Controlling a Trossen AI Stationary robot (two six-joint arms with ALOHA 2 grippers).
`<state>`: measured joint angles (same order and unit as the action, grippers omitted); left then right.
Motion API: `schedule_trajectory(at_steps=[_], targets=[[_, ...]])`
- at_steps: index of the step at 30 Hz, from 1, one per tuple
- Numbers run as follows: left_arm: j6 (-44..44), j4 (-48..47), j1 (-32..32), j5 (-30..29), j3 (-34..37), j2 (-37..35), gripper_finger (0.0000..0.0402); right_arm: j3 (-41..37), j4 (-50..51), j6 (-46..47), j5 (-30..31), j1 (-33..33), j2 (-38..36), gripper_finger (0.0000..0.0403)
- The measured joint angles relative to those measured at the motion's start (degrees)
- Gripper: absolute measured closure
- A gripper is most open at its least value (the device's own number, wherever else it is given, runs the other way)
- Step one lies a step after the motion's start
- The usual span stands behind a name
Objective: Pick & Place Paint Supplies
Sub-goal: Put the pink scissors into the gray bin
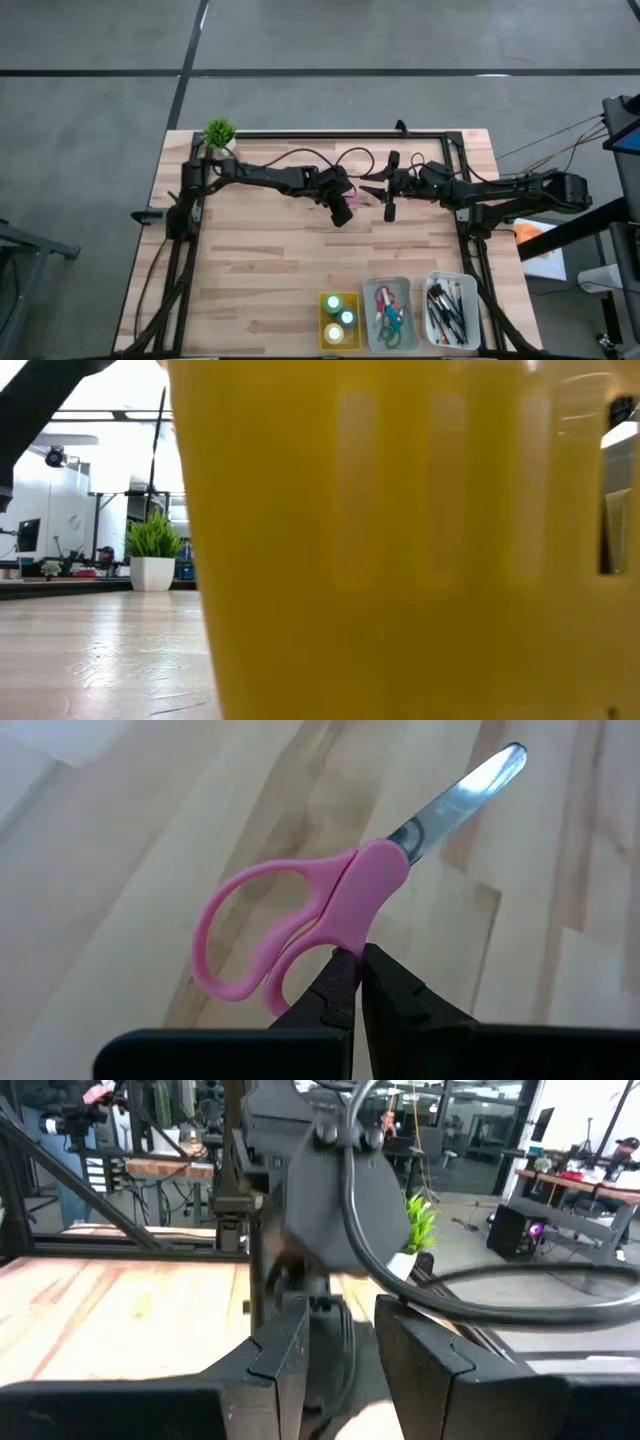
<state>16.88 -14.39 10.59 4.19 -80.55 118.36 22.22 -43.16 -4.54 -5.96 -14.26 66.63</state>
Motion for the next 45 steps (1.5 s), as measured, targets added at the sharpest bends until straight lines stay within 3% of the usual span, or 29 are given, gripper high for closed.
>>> schedule_trajectory(at_steps=[45], targets=[[20.9,4.5,-0.3,-4.2,7.9,1.3,0.0396,0.0,1.0,0.0,0.0,0.0,0.0,0.0289]])
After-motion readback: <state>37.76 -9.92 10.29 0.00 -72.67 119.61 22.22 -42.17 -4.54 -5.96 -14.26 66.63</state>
